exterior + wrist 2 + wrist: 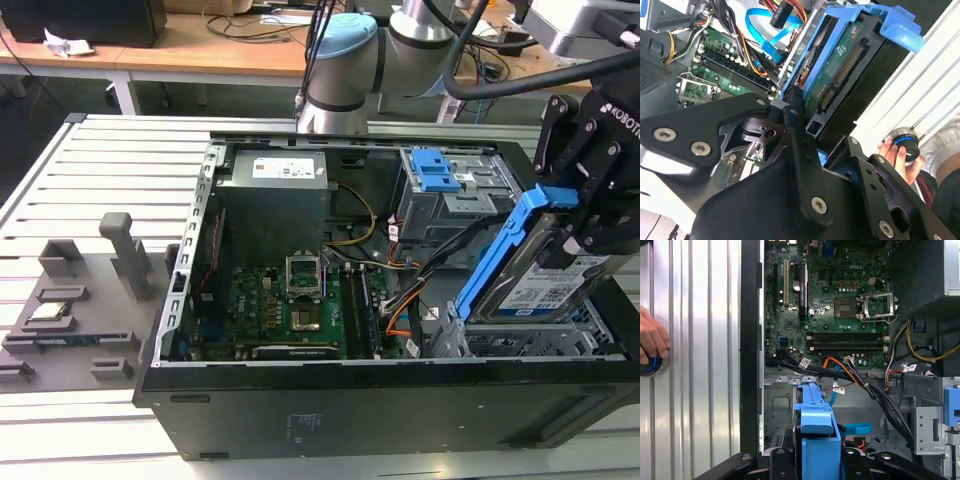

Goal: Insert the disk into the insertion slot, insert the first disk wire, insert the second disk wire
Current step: 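Insert the disk into the insertion slot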

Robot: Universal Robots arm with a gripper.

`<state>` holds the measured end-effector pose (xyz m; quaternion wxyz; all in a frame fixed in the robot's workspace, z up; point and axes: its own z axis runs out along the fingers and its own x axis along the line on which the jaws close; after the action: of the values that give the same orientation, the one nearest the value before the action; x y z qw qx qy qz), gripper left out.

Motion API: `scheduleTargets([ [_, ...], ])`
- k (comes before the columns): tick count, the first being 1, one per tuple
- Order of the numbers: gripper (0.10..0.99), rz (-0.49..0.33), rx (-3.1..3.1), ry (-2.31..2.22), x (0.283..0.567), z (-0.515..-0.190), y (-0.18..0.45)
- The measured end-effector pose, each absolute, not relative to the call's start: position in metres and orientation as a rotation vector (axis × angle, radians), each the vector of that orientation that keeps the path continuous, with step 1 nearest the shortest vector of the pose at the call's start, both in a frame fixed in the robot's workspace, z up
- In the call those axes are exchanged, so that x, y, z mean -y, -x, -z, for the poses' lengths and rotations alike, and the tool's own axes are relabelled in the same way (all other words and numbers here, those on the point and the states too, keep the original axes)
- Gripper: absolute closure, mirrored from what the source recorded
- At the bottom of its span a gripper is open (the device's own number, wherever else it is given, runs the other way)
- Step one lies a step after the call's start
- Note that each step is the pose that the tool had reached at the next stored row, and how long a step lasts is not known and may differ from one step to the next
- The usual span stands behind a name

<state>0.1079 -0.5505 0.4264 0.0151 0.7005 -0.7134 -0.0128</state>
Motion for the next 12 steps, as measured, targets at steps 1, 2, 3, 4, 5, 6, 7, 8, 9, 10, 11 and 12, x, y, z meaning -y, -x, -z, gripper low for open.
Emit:
scheduleTargets([
  [1,0.722,0.04,2.22,-2.18,0.55,-0.426,-0.108],
  [2,0.722,0.04,2.22,-2.18,0.55,-0.425,-0.108],
  [3,0.722,0.04,2.22,-2.18,0.551,-0.424,-0.108],
  [4,0.722,0.04,2.22,-2.18,0.551,-0.421,-0.108],
  [5,0.722,0.04,2.22,-2.18,0.551,-0.419,-0.108],
  [6,0.722,0.04,2.22,-2.18,0.551,-0.418,-0.108],
  [7,0.722,0.04,2.22,-2.18,0.551,-0.417,-0.108],
  [8,0.722,0.04,2.22,-2.18,0.551,-0.415,-0.108],
  [9,0.722,0.04,2.22,-2.18,0.551,-0.412,-0.108],
  [10,0.722,0.04,2.22,-2.18,0.551,-0.41,-0.108],
  [11,0.722,0.04,2.22,-2.18,0.551,-0.409,-0.108],
  [12,0.722,0.04,2.22,-2.18,0.551,-0.406,-0.108],
])
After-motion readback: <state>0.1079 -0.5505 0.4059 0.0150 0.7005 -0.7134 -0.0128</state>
